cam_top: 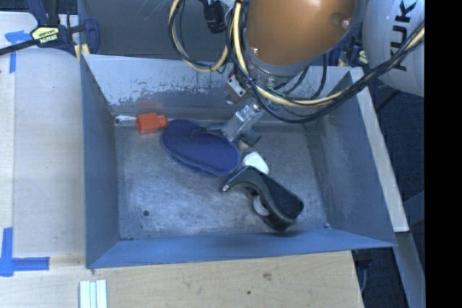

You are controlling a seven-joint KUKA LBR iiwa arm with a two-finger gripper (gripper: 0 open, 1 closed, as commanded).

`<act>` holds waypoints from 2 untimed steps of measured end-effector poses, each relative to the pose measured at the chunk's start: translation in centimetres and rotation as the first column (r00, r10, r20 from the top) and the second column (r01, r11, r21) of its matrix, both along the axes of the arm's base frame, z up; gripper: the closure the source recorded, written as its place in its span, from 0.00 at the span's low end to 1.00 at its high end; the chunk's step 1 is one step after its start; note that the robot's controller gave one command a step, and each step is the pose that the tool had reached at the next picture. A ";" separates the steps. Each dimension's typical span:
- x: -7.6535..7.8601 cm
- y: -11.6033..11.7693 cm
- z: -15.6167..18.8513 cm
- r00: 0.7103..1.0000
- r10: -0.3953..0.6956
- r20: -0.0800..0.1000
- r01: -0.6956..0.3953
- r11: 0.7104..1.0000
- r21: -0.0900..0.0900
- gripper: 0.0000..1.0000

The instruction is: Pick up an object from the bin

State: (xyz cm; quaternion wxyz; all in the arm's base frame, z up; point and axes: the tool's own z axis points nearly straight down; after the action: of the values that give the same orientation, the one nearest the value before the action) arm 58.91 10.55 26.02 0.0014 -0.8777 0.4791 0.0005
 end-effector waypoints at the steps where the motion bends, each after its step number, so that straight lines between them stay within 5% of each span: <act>1: -2.8 -4.3 -3.1 0.947 0.321 -0.004 -0.321 0.947 -0.002 1.00; 2: -8.7 -4.4 -7.6 0.808 0.589 -0.004 -0.589 0.808 0.000 1.00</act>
Offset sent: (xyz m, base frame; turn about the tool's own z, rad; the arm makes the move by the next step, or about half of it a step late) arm -0.0272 -0.0415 -0.0295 -0.3309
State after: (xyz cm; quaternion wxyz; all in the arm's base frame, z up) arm 50.22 6.11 18.39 -0.0001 -0.9830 0.1836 0.0023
